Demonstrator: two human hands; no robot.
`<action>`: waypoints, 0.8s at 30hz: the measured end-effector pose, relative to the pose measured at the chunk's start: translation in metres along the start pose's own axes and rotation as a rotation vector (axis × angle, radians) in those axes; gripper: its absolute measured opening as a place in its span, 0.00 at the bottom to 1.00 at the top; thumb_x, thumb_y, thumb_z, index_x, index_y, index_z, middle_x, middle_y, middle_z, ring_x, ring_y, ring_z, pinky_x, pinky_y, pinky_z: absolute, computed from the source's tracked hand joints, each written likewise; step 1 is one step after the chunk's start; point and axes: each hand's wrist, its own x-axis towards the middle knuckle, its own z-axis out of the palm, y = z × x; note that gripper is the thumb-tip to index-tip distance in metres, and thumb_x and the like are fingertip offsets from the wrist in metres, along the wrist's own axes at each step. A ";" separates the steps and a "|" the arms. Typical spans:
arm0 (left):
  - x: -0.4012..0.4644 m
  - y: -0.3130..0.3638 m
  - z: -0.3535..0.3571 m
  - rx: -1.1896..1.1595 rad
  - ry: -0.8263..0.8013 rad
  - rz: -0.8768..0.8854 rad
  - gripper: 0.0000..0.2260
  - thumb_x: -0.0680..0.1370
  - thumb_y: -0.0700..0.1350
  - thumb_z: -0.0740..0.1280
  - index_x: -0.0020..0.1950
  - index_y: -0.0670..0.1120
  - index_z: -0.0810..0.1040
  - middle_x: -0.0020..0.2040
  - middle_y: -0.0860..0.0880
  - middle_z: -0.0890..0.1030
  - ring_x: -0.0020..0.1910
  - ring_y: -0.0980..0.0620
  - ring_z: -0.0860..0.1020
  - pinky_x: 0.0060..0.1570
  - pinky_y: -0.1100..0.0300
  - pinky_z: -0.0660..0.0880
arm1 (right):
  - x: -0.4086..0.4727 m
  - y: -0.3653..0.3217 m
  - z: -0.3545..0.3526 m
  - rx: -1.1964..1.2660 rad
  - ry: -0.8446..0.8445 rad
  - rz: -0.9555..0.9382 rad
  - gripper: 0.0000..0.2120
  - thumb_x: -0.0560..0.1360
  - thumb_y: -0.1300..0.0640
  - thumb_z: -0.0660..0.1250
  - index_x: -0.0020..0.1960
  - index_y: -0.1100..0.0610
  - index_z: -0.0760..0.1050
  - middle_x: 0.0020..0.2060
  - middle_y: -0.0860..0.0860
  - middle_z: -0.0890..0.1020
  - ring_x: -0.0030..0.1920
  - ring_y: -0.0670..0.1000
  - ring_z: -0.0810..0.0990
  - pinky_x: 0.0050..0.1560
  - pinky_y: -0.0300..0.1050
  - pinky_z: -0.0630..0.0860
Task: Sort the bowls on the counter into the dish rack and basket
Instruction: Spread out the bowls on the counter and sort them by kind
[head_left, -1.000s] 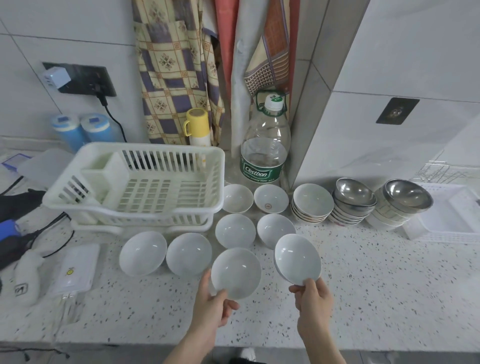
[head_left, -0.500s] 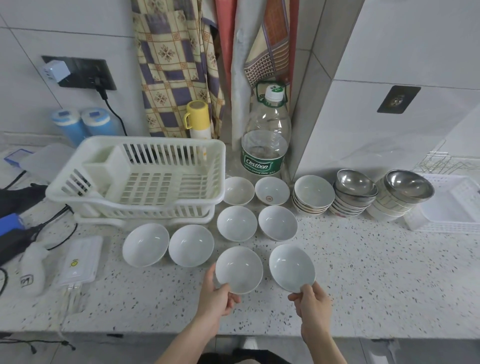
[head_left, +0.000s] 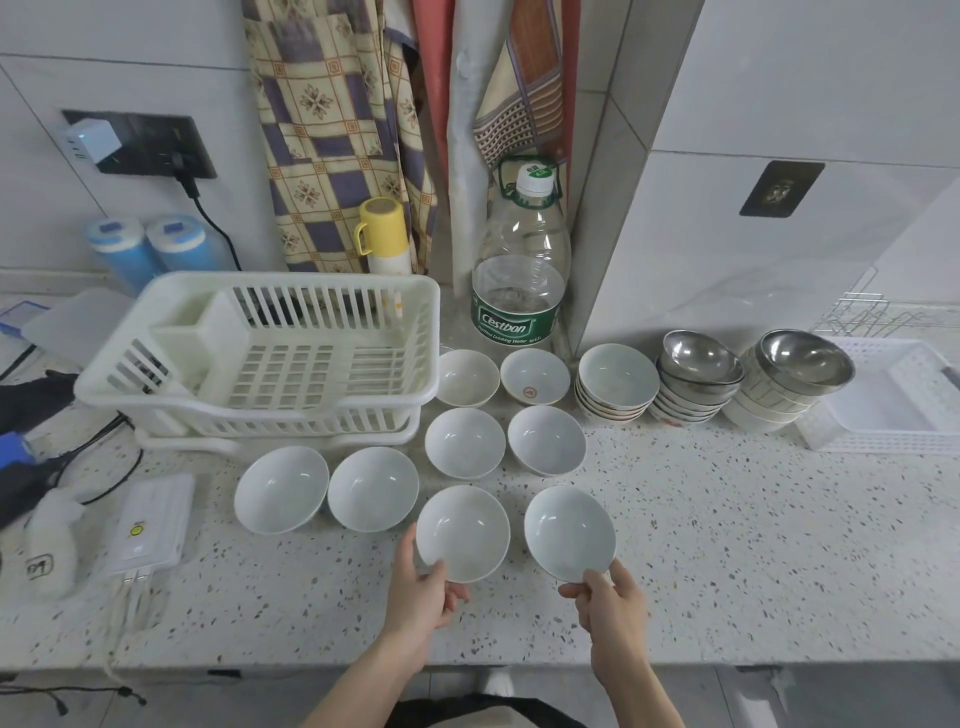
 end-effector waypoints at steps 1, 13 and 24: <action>0.001 -0.001 0.000 -0.007 0.001 0.000 0.27 0.82 0.37 0.59 0.76 0.59 0.60 0.32 0.40 0.83 0.28 0.52 0.74 0.22 0.65 0.65 | 0.001 0.000 -0.001 0.009 -0.004 0.003 0.18 0.76 0.68 0.58 0.62 0.57 0.76 0.26 0.58 0.81 0.20 0.44 0.63 0.24 0.38 0.63; 0.005 -0.003 0.000 -0.042 0.009 -0.020 0.26 0.82 0.39 0.62 0.76 0.61 0.60 0.35 0.39 0.84 0.25 0.54 0.72 0.21 0.64 0.64 | 0.004 -0.004 0.001 0.040 -0.048 -0.002 0.19 0.76 0.68 0.59 0.61 0.51 0.75 0.28 0.59 0.82 0.20 0.43 0.62 0.21 0.35 0.63; 0.008 -0.005 0.003 -0.067 0.008 -0.036 0.27 0.81 0.41 0.64 0.76 0.60 0.60 0.35 0.40 0.85 0.27 0.53 0.73 0.21 0.63 0.65 | 0.011 -0.001 0.000 0.024 -0.091 0.010 0.23 0.77 0.67 0.58 0.70 0.54 0.71 0.28 0.58 0.82 0.20 0.43 0.63 0.22 0.35 0.63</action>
